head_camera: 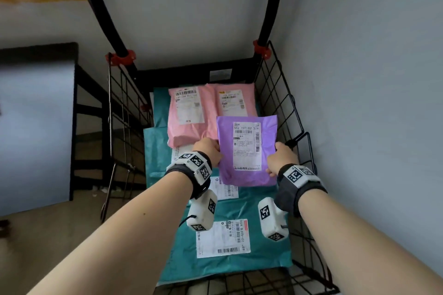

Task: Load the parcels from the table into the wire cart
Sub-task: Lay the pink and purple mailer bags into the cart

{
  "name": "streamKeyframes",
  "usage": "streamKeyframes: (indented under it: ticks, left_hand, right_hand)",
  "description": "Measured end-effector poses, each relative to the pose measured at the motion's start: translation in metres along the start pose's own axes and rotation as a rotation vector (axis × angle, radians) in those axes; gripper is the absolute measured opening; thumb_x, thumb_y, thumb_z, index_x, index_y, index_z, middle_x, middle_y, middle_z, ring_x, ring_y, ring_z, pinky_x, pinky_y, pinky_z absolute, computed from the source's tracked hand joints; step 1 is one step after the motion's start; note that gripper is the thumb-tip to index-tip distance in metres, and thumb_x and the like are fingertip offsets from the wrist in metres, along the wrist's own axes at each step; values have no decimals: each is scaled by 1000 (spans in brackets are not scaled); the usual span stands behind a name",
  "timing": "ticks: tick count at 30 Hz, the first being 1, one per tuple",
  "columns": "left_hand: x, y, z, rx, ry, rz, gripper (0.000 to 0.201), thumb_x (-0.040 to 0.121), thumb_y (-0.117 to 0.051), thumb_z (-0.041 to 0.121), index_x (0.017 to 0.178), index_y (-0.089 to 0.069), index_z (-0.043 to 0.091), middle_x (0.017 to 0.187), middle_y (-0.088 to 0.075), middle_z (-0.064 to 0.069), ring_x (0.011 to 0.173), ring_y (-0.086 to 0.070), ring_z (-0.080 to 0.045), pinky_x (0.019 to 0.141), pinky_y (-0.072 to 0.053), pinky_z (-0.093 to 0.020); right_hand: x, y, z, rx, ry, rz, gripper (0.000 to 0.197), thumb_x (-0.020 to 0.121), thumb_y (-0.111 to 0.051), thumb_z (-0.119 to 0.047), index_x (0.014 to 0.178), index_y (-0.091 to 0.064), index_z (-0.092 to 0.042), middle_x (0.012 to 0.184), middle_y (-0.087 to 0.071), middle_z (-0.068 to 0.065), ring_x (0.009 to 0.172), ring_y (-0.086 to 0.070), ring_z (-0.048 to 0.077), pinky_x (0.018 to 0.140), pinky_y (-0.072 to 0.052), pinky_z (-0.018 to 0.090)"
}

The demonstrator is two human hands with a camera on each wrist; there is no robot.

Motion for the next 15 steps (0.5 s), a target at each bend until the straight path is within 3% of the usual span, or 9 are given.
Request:
streamKeyframes:
  ticks: [2,4,5,7,9,12,15]
  left_hand:
    - [4,-1,-3,44,28,31,17,89,-54,7,100,-67,7,98,-71,-11,91,-69,-26,81,-57,-35]
    - [7,10,-10,9,48,185,15,93,-51,16,94,-65,11,88,-69,-8,82,-67,-24,71,-54,-31]
    - [7,19,-14,-39,59,299,14,93,-51,20,92,-63,13,87,-67,-6,82,-65,-24,71,-52,-30]
    - [8,40,-21,-90,74,518,16,90,-53,22,103,-59,16,106,-58,-5,100,-58,-24,86,-47,-33]
    - [13,60,-29,-112,113,644,36,87,-57,19,123,-50,15,127,-44,-8,119,-42,-25,97,-39,-37]
    - [27,74,-45,-214,279,598,60,87,-61,19,139,-33,11,141,-35,-14,130,-35,-31,103,-36,-43]
    - [40,70,-62,-299,404,472,69,84,-63,21,141,-27,7,137,-44,-18,125,-44,-37,102,-41,-47]
  right_hand:
    - [9,-4,4,-7,-18,-22,32,87,-37,-8,117,-49,-8,117,-61,18,101,-64,38,89,-52,47]
    - [16,-8,5,7,-39,-34,31,87,-39,-10,117,-48,-9,115,-62,20,101,-64,38,90,-52,47]
    - [19,-10,4,25,-47,-32,31,87,-41,-12,118,-48,-9,115,-62,20,101,-64,38,89,-53,47]
    - [22,-9,-2,58,-44,1,31,87,-45,-15,117,-47,-10,114,-62,18,99,-64,38,87,-54,47]
    - [27,-5,-11,53,-28,48,33,88,-48,-16,121,-47,-10,117,-61,16,102,-62,36,87,-52,41]
    - [32,-1,-22,55,1,93,48,89,-54,-19,133,-39,-11,129,-53,17,112,-56,35,87,-45,35]
    - [35,-4,-27,28,1,70,60,88,-59,-25,140,-30,-17,129,-53,14,112,-56,34,82,-43,33]
Point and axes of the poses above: each hand's wrist, its own x-axis towards the middle knuckle, its own y-axis out of the back of the hand, z = x × y, the point moved 5 cm from there along x, towards the middle knuckle
